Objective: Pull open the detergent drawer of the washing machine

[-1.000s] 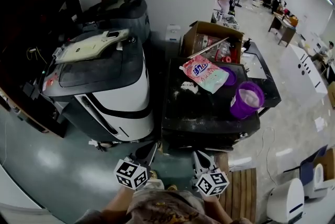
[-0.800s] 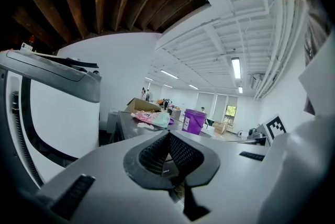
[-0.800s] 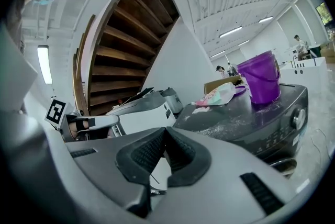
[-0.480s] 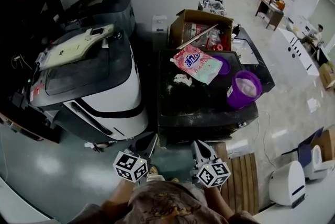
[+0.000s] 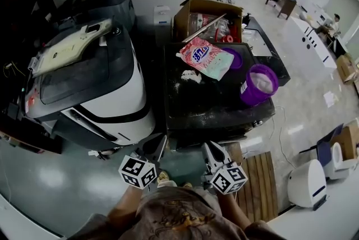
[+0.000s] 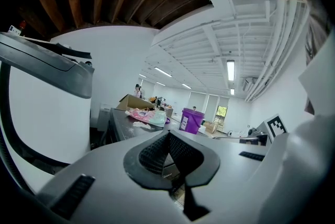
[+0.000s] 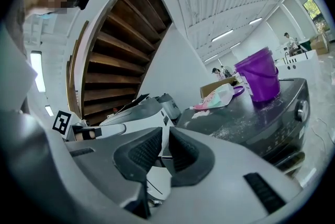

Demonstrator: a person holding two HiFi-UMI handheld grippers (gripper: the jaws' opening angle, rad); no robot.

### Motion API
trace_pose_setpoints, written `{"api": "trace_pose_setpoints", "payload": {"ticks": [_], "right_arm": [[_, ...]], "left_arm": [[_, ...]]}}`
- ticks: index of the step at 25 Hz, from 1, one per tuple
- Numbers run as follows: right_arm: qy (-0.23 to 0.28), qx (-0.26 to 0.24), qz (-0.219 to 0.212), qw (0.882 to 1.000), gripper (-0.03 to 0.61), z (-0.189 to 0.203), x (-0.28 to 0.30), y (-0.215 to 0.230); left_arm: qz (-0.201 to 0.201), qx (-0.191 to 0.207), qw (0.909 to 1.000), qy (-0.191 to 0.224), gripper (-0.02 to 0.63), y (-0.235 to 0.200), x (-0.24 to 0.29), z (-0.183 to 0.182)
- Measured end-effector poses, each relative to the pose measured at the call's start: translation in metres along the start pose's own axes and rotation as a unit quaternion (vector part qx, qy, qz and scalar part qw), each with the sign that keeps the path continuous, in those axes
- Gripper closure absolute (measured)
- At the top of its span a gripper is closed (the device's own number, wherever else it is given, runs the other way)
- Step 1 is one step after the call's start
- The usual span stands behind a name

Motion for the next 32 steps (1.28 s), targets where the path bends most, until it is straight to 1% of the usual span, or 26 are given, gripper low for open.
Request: {"api": "trace_pose_setpoints", "payload": {"ticks": [3, 5, 7, 10, 14, 20, 23, 27, 30, 32], "right_arm": [[0.002, 0.018, -0.008, 1.000, 0.495, 0.002, 0.002, 0.001], [0.002, 0.035, -0.013, 0.999, 0.481, 0.005, 0.003, 0.003], [-0.002, 0.050, -0.019, 0.999, 0.441, 0.008, 0.005, 0.005], [-0.007, 0.066, -0.029, 0.997, 0.364, 0.015, 0.009, 0.008], [-0.009, 0.090, -0.042, 0.995, 0.288, 0.025, 0.016, 0.011], [-0.032, 0.147, -0.072, 0.986, 0.145, 0.048, 0.029, 0.021], [-0.041, 0.185, -0.085, 0.978, 0.117, 0.060, 0.037, 0.028], [-0.051, 0.237, -0.116, 0.963, 0.100, 0.077, 0.052, 0.037], [-0.060, 0.260, -0.124, 0.956, 0.100, 0.092, 0.062, 0.049], [-0.064, 0.264, -0.122, 0.955, 0.100, 0.102, 0.067, 0.059]], "left_arm": [[0.002, -0.002, 1.0000, -0.002, 0.592, -0.002, 0.001, 0.001], [0.004, -0.003, 1.0000, -0.004, 0.592, -0.003, 0.001, 0.001], [0.005, -0.003, 1.0000, -0.005, 0.592, -0.004, 0.002, 0.002], [0.004, -0.004, 1.0000, -0.007, 0.592, -0.005, 0.002, 0.002], [0.000, -0.006, 0.9999, -0.012, 0.592, -0.008, 0.000, 0.004], [-0.008, -0.005, 0.9996, -0.025, 0.592, -0.012, -0.005, 0.009], [-0.012, -0.005, 0.9994, -0.031, 0.592, -0.012, -0.006, 0.011], [-0.018, 0.003, 0.9990, -0.042, 0.592, -0.014, -0.009, 0.009], [-0.023, 0.005, 0.9988, -0.044, 0.592, -0.014, -0.010, 0.010], [-0.029, 0.007, 0.9985, -0.046, 0.592, -0.014, -0.011, 0.011]]}}
Point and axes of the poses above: the fingertips, and each gripper's own axes: x forward along the fingers, y to its right, z out of its underside, the point moved 9 cm from there along -x, backward along the fingers, and after that the axes turned 3 degrees about z, right-handed, at the moved point
